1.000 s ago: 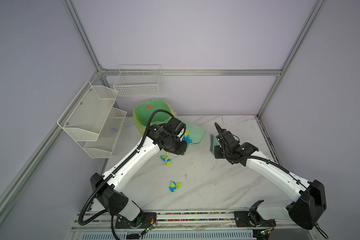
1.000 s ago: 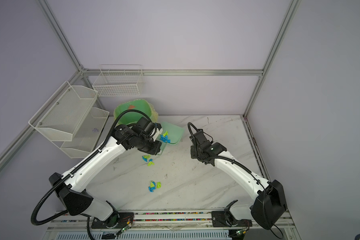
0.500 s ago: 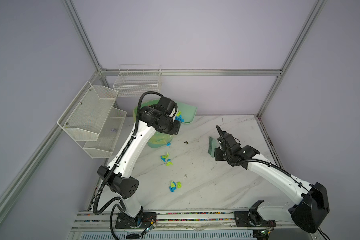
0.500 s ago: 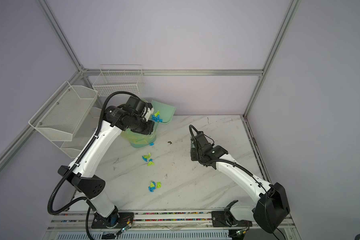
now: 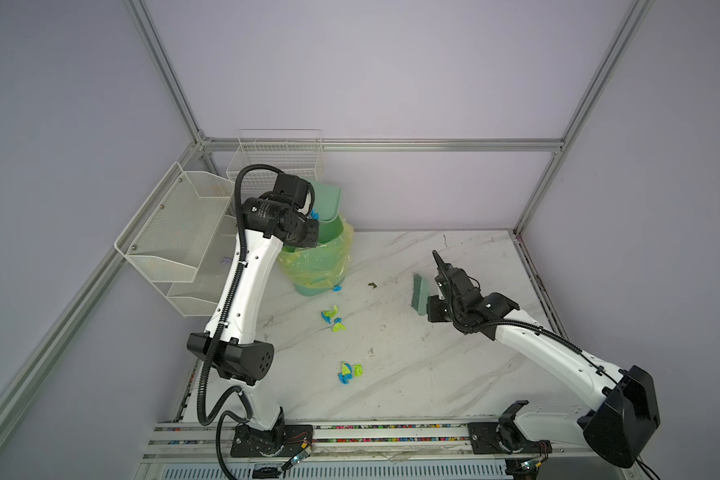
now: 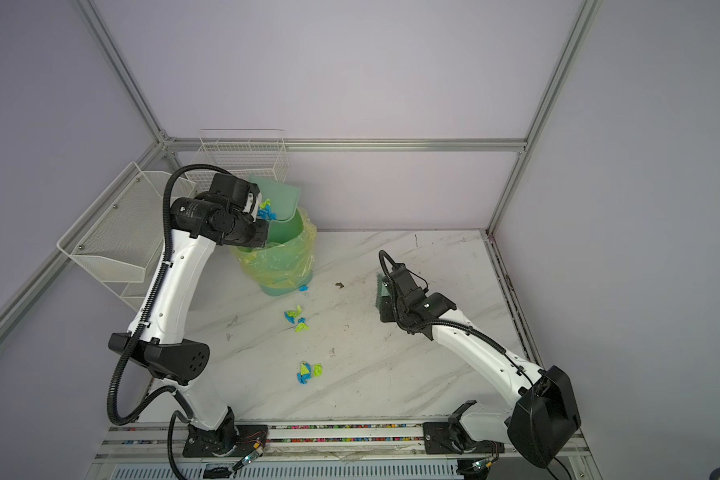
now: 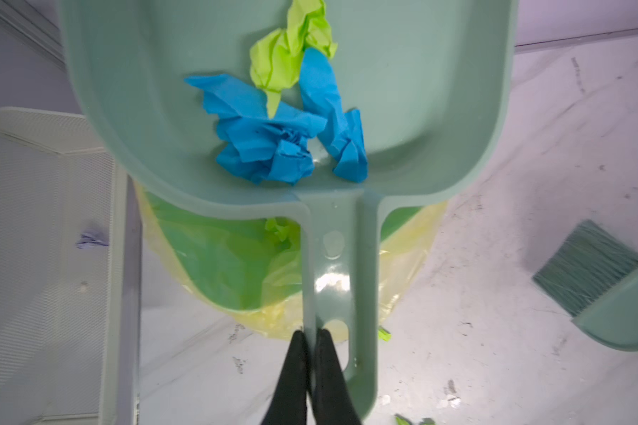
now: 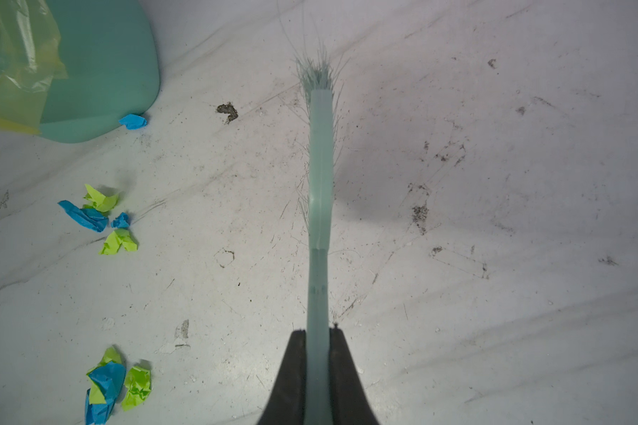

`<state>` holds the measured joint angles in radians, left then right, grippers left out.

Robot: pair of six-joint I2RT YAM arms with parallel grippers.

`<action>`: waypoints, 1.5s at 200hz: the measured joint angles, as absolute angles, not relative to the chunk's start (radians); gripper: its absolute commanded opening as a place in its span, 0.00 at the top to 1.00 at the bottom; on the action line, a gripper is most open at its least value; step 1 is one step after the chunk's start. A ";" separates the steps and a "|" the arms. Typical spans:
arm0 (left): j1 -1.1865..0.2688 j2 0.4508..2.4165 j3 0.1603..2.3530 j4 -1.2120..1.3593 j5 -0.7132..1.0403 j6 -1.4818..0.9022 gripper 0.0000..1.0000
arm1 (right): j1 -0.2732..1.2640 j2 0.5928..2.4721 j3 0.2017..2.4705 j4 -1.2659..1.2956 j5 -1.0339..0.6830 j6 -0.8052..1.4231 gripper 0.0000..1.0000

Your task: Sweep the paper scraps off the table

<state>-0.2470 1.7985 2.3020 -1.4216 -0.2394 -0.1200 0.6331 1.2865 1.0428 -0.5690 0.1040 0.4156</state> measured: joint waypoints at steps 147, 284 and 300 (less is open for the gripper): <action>-0.365 1.862 2.070 -1.222 -1.100 0.150 1.00 | 0.633 1.248 1.042 -0.552 0.071 0.418 1.00; -0.399 1.707 1.818 -0.900 -1.269 0.414 1.00 | 0.633 1.202 0.998 -0.471 0.000 0.427 1.00; -0.401 1.689 1.821 -0.964 -1.207 0.348 1.00 | 0.633 1.202 0.991 -0.451 -0.019 0.437 1.00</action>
<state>-0.4007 1.6890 1.8214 -0.9638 -1.2072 0.3485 0.6331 1.2022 0.9913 -0.4511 -0.0193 0.4374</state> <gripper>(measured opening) 0.049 0.108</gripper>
